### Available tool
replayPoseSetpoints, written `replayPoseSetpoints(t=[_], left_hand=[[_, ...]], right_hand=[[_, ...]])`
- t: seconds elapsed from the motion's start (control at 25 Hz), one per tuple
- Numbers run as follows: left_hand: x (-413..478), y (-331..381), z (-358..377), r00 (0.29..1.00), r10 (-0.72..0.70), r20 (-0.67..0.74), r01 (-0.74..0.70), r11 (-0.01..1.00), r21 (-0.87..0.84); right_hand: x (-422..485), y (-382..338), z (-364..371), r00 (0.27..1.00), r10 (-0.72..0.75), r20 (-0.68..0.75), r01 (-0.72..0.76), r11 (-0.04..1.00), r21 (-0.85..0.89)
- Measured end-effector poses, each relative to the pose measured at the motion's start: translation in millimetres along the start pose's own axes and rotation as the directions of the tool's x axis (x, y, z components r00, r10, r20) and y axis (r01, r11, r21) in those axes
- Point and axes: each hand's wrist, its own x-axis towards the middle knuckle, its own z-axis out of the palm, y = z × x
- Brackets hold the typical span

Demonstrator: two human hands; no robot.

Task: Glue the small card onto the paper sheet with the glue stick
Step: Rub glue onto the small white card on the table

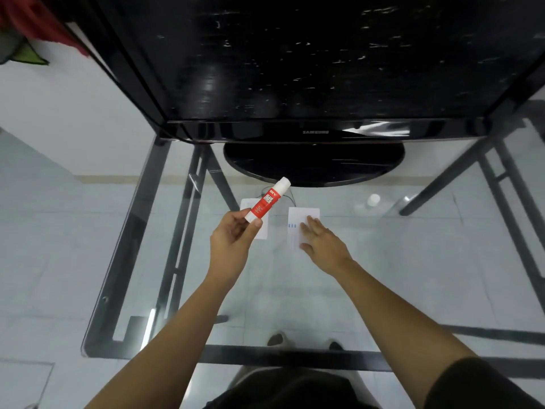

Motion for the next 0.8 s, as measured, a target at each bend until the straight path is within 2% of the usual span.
replayPoseSetpoints(t=[0.24, 0.52, 0.68, 0.8], left_hand=[[-9, -29, 29, 0.989, -0.072, 0.126, 0.063, 0.995, 0.08], [-30, -50, 50, 0.985, -0.164, 0.054, 0.155, 0.977, 0.146], [-36, -55, 57, 0.975, -0.209, 0.077, 0.204, 0.976, 0.073], [-40, -59, 63, 0.97, -0.232, 0.072, 0.233, 0.972, 0.0]], right_hand=[[-45, 26, 8, 0.999, 0.049, -0.01, -0.048, 0.996, 0.081], [-62, 50, 5, 0.997, 0.067, -0.03, -0.061, 0.982, 0.181], [-63, 59, 8, 0.992, 0.015, -0.123, 0.005, 0.987, 0.161], [-67, 64, 12, 0.992, -0.014, -0.125, 0.03, 0.991, 0.129]])
